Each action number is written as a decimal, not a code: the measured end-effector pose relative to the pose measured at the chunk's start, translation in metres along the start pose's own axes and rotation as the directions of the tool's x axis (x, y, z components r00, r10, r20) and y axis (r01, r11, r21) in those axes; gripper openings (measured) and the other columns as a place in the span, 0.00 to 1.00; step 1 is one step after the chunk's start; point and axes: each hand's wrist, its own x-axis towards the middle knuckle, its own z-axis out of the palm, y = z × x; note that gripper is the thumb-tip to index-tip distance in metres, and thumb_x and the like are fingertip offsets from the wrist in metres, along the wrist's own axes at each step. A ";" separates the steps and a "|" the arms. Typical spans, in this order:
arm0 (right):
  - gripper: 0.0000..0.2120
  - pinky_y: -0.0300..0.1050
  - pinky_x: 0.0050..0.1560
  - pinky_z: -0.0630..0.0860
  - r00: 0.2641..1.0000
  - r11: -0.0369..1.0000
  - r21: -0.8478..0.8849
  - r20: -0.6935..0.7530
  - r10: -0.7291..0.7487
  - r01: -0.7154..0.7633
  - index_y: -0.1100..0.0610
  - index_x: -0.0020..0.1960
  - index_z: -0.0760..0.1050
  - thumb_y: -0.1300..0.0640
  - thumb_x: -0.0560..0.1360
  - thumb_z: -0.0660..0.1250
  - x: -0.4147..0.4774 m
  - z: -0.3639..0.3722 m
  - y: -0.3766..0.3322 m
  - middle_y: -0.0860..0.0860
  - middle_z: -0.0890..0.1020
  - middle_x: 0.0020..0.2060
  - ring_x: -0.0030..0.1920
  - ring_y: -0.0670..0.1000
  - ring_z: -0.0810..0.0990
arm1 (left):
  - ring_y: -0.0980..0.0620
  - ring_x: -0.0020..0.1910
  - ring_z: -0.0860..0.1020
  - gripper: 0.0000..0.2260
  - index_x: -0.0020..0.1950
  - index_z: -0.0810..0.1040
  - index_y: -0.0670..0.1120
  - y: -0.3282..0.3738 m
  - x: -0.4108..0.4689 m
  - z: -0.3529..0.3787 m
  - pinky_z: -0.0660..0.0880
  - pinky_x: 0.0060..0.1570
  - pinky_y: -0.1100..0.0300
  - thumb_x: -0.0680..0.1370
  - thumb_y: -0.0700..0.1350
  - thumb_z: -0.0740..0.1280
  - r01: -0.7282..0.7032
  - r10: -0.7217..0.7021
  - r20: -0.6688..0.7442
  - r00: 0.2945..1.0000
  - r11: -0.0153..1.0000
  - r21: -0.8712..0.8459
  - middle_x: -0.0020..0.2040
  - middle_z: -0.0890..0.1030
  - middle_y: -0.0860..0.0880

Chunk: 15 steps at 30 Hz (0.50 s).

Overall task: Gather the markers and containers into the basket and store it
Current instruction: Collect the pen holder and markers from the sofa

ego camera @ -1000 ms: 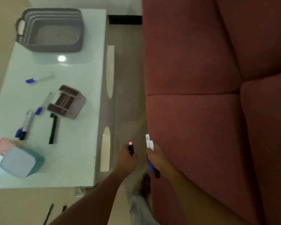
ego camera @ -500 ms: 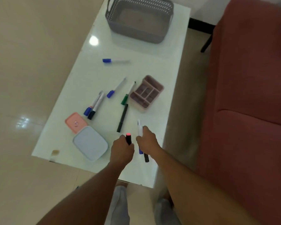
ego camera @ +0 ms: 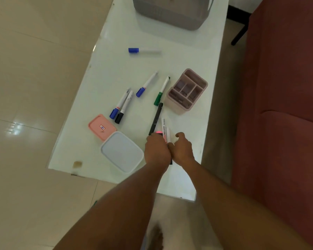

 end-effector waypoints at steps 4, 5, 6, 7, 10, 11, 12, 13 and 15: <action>0.23 0.48 0.55 0.74 0.999 1.000 -0.010 -0.029 0.028 -0.028 0.61 0.70 0.63 0.56 0.79 0.64 -0.034 0.003 0.013 0.60 0.74 0.63 0.61 0.59 0.76 | 0.45 0.50 0.80 0.14 0.62 0.71 0.42 -0.006 -0.026 -0.011 0.79 0.49 0.54 0.78 0.43 0.67 -0.192 0.192 0.018 0.981 0.967 0.169 0.54 0.77 0.43; 0.23 0.46 0.56 0.72 0.999 0.999 -0.031 -0.043 0.026 -0.027 0.61 0.71 0.63 0.56 0.79 0.64 -0.046 0.006 0.018 0.60 0.73 0.64 0.62 0.59 0.75 | 0.45 0.49 0.80 0.14 0.62 0.71 0.42 -0.012 -0.036 -0.014 0.79 0.49 0.53 0.78 0.44 0.67 -0.261 0.261 0.028 0.965 0.943 0.204 0.53 0.77 0.43; 0.23 0.44 0.55 0.71 0.998 0.999 -0.050 -0.064 0.016 -0.019 0.62 0.71 0.63 0.56 0.79 0.64 -0.060 0.010 0.023 0.60 0.73 0.65 0.63 0.59 0.75 | 0.45 0.48 0.80 0.13 0.61 0.71 0.42 -0.020 -0.048 -0.016 0.79 0.48 0.53 0.78 0.44 0.65 -0.336 0.335 0.045 0.941 0.913 0.233 0.52 0.78 0.44; 0.23 0.43 0.54 0.69 0.996 0.998 -0.064 -0.084 0.012 -0.017 0.62 0.71 0.63 0.56 0.79 0.64 -0.071 0.013 0.027 0.60 0.72 0.65 0.63 0.59 0.74 | 0.45 0.47 0.80 0.12 0.61 0.71 0.42 -0.027 -0.061 -0.019 0.79 0.48 0.53 0.79 0.43 0.63 -0.405 0.402 0.069 0.913 0.877 0.259 0.52 0.78 0.44; 0.23 0.45 0.56 0.70 0.991 0.998 -0.051 -0.136 0.018 -0.025 0.61 0.70 0.64 0.56 0.79 0.64 -0.122 0.032 0.044 0.59 0.70 0.67 0.64 0.58 0.73 | 0.46 0.48 0.79 0.11 0.61 0.71 0.43 -0.073 -0.109 -0.024 0.76 0.46 0.57 0.78 0.42 0.62 -0.550 0.500 0.230 0.835 0.781 0.297 0.51 0.78 0.46; 0.23 0.46 0.58 0.70 0.988 0.999 -0.034 -0.149 0.027 -0.033 0.60 0.70 0.64 0.55 0.79 0.64 -0.137 0.039 0.050 0.58 0.70 0.68 0.65 0.58 0.73 | 0.46 0.48 0.79 0.10 0.58 0.71 0.44 -0.091 -0.121 -0.025 0.74 0.45 0.57 0.78 0.43 0.63 -0.564 0.498 0.272 0.823 0.769 0.300 0.50 0.78 0.47; 0.23 0.47 0.59 0.70 0.986 0.999 -0.020 -0.165 0.030 -0.034 0.60 0.70 0.65 0.55 0.78 0.64 -0.151 0.046 0.056 0.58 0.70 0.68 0.65 0.57 0.72 | 0.45 0.49 0.79 0.09 0.56 0.71 0.44 -0.109 -0.132 -0.026 0.73 0.45 0.56 0.78 0.44 0.63 -0.569 0.490 0.300 0.819 0.763 0.308 0.50 0.78 0.47; 0.22 0.46 0.60 0.70 0.982 0.999 0.003 -0.184 0.036 -0.036 0.60 0.70 0.65 0.55 0.78 0.64 -0.175 0.056 0.066 0.57 0.70 0.68 0.65 0.57 0.72 | 0.44 0.51 0.79 0.08 0.55 0.72 0.45 -0.132 -0.152 -0.030 0.74 0.47 0.54 0.78 0.46 0.62 -0.576 0.477 0.342 0.810 0.755 0.312 0.51 0.79 0.46; 0.22 0.44 0.60 0.69 0.974 0.997 0.052 -0.216 0.062 -0.052 0.60 0.69 0.67 0.55 0.77 0.64 -0.224 0.079 0.087 0.57 0.70 0.67 0.65 0.56 0.72 | 0.44 0.56 0.78 0.11 0.58 0.74 0.45 -0.176 -0.189 -0.040 0.73 0.54 0.54 0.81 0.46 0.58 -0.598 0.447 0.433 0.783 0.733 0.323 0.56 0.79 0.45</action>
